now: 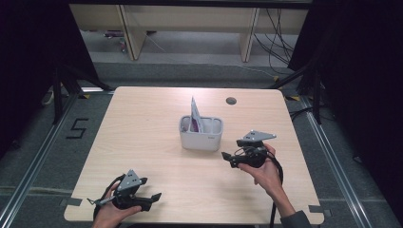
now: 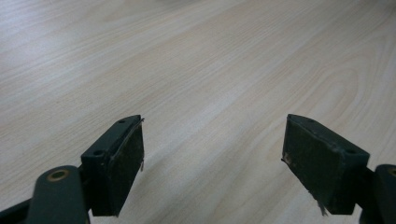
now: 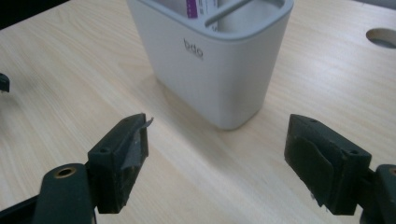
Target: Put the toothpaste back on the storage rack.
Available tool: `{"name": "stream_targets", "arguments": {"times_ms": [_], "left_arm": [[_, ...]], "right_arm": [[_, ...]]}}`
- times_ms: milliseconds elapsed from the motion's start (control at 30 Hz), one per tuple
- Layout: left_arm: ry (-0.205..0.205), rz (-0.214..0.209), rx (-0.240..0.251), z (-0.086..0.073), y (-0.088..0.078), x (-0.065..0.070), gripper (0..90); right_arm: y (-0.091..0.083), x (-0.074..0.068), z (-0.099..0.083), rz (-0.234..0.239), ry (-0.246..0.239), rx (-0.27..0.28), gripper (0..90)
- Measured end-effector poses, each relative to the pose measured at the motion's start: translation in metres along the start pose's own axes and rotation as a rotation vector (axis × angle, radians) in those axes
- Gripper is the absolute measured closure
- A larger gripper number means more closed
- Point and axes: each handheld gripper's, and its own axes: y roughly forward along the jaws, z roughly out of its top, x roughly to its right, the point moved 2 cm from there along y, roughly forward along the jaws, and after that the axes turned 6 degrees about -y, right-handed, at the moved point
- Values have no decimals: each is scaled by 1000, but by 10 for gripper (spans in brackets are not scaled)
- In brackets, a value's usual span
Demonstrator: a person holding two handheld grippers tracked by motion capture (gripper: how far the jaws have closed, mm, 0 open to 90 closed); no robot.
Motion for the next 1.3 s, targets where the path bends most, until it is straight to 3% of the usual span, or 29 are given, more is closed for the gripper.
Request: {"name": "stream_targets", "arguments": {"times_ms": [33,133,167,200,267,367,467,567,967,1133,1300], "left_arm": [[-1,0,1,0,0,0,202],[4,-4,8,1,0,1,202],[1,4,4,1,0,1,202],[-8,3,9,0,0,1,202],[-8,8,10,0,-1,0,202],[-9,3,14,1,-1,1,202],[-1,6,2,0,-1,1,202],[-11,2,21,0,0,1,202],[1,8,0,0,-2,0,201],[4,5,-5,0,-2,0,199],[8,6,-6,0,-2,-1,190]], "right_arm": [[-1,1,-3,-7,-15,-8,227],[-1,-3,-9,-1,20,-13,226],[-3,-1,-12,-10,-5,-27,225],[-3,-3,-13,-11,23,-29,226],[-3,-1,-17,-16,-7,-26,224],[-5,-4,-21,-8,9,-45,222],[-6,-6,-26,-9,6,-36,219],[-8,-6,-28,-14,-14,-36,217],[-14,-18,-46,10,28,-50,166],[-17,-22,-53,17,-5,-41,164],[-17,-26,-60,14,1,-49,164]]}}
